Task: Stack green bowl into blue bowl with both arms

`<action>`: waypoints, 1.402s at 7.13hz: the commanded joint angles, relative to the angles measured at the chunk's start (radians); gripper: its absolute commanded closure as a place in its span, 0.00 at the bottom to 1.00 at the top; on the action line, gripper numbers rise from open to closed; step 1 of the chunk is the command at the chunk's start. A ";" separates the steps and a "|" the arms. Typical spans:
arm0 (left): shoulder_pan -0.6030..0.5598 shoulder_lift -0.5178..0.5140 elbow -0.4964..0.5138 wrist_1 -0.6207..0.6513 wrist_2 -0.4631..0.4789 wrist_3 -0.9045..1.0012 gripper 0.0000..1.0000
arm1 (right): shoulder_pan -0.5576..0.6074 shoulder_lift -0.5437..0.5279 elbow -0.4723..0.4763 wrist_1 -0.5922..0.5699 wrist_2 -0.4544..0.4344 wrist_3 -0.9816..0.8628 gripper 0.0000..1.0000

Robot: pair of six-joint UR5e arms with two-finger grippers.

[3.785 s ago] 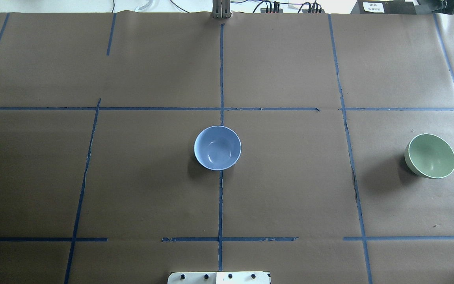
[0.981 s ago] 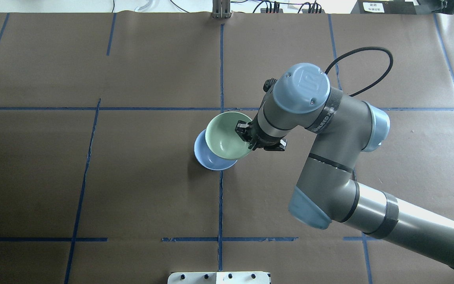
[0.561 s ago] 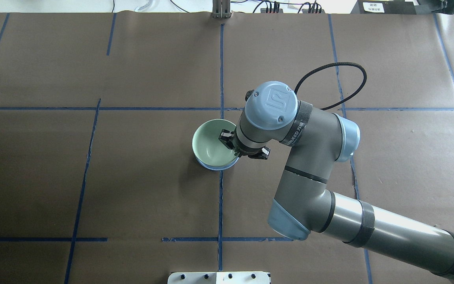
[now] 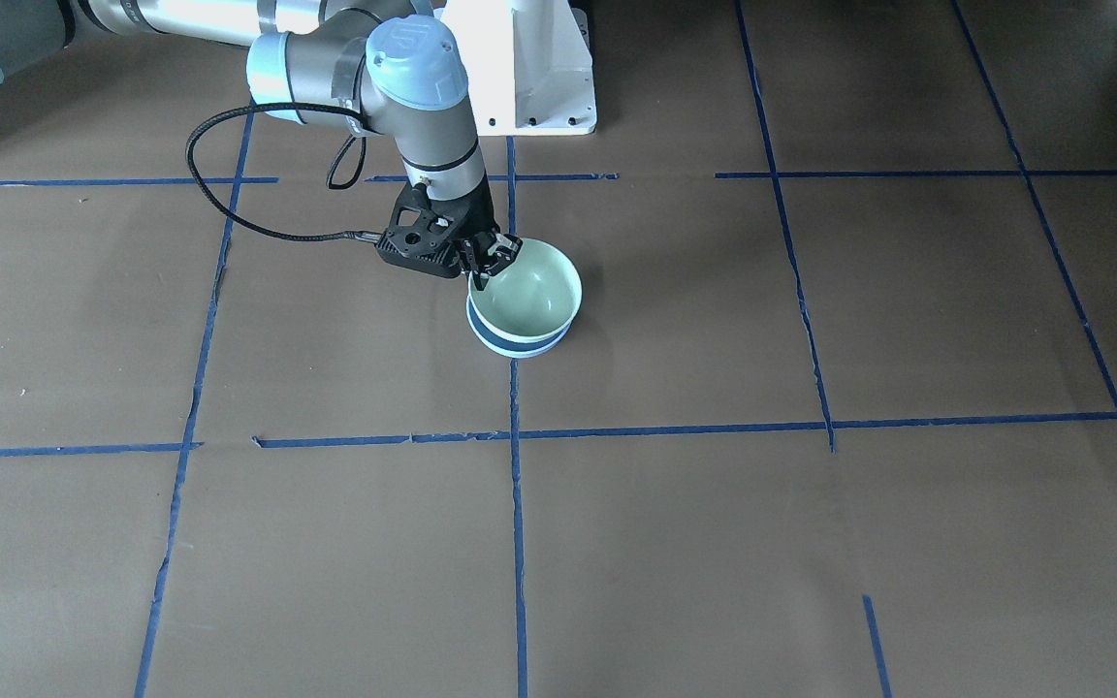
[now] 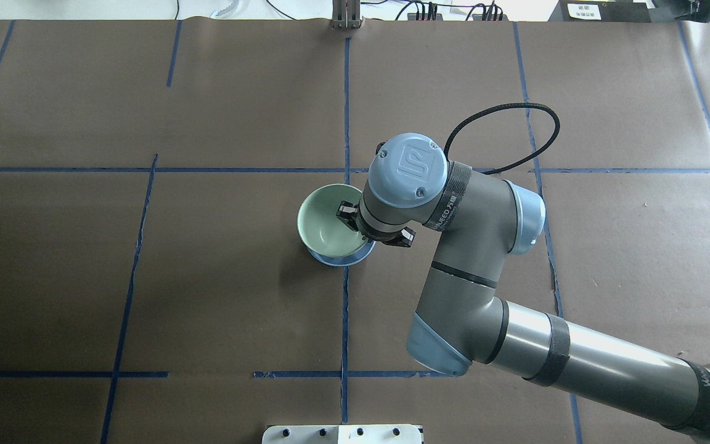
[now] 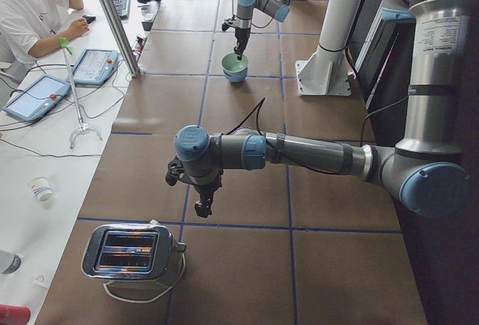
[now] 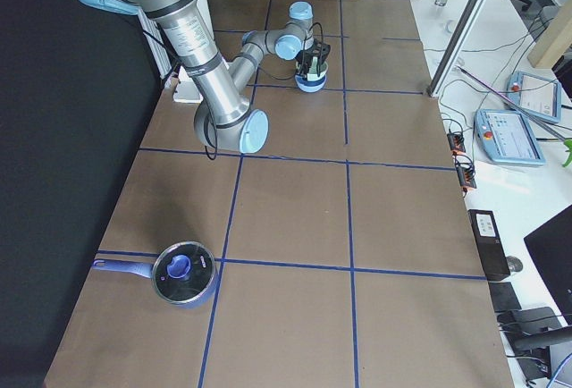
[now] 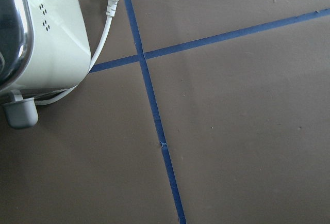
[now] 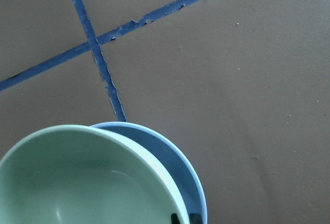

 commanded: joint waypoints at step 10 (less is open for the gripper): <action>0.000 0.003 -0.004 -0.012 0.024 -0.092 0.00 | 0.621 -0.271 0.041 -0.304 0.375 -1.153 0.00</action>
